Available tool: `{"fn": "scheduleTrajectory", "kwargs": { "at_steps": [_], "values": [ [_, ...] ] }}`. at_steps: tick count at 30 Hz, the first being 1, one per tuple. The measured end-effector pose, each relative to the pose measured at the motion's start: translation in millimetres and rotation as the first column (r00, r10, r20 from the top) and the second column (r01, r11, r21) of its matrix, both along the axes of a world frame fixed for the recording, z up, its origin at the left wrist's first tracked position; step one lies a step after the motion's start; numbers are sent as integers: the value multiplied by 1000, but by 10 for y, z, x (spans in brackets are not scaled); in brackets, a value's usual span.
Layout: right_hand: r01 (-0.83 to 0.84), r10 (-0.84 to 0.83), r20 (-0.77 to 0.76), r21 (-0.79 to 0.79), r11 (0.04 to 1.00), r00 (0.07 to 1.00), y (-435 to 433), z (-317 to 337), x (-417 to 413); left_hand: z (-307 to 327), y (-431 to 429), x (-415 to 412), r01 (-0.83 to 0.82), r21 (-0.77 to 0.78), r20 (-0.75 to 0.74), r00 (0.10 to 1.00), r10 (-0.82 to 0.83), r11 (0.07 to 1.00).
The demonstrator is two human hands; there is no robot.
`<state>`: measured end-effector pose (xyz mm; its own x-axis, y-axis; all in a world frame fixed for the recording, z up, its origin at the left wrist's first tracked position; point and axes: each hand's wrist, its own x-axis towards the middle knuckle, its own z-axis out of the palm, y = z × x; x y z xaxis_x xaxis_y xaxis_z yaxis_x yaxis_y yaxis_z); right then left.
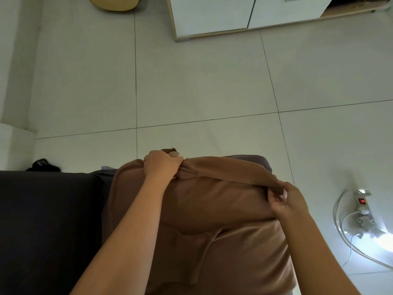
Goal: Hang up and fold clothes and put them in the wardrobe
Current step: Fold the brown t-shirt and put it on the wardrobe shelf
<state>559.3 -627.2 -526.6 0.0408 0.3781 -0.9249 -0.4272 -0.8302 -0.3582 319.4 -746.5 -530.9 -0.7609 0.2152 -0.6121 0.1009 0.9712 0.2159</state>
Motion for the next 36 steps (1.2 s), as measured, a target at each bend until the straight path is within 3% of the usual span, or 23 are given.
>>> {"fn": "scheduleTrajectory", "kwargs": {
  "at_steps": [2, 6, 8, 10, 12, 14, 16, 18, 19, 20, 22, 23, 25, 28, 33, 36],
  "values": [
    [101, -101, -16, -37, 994, 995, 27, -55, 7, 3, 13, -35, 122, -70, 8, 993, -122, 990],
    [185, -184, -32, 30, 982, 982, 41, -133, 87, -36, 14, -7, 100, -88, -119, 987, -110, 991],
    [128, -134, -136, -50, 991, 982, -12, 7, 94, -55, -10, 51, -37, 20, -181, 983, 40, 999],
    [8, -12, -171, -23, 1000, 985, -67, 110, 77, -26, -13, 103, -267, 261, -179, 931, 318, 928],
    [41, -40, -175, 4, 999, 984, 1, 40, 89, 24, -4, 157, -541, 502, 4, 782, 624, 675],
    [116, -116, 5, -55, 992, 993, 42, -3, 65, 91, -19, 181, -792, 564, 350, 486, 801, 234],
    [72, -67, 37, -152, 986, 997, 43, -13, 46, 180, -80, 180, -879, 446, 648, 190, 738, -166],
    [41, -40, 16, -73, 996, 999, -17, 43, 32, 232, -173, 169, -867, 355, 791, 79, 607, -350],
    [61, -61, 6, -18, 998, 998, -39, 69, 25, 258, -224, 170, -863, 343, 825, 88, 559, -370],
    [93, -93, -4, 23, 995, 996, -54, 94, 35, 277, -261, 172, -871, 360, 828, 134, 545, -334],
    [107, -106, -32, 46, 993, 994, -80, 127, 50, 298, -320, 178, -889, 423, 760, 245, 602, -173],
    [46, -46, -8, 43, 998, 999, -106, 150, 68, 309, -353, 189, -891, 438, 716, 267, 645, -118],
    [-123, 122, 98, 6, 992, 988, -162, 159, 113, 346, -418, 221, -890, 446, 673, 260, 693, -99],
    [-178, 174, 77, 48, 983, 982, -218, 140, 224, 445, -565, 322, -870, 440, 737, 208, 643, -223],
    [45, -33, -67, 184, 982, 997, -345, 207, 407, 684, -900, 668, -843, 421, 792, 162, 589, -334],
    [21, -19, -8, 210, 978, 1000, -495, 274, 488, 704, -1153, 950, -843, 329, 833, 47, 552, -425]
  ]
}}
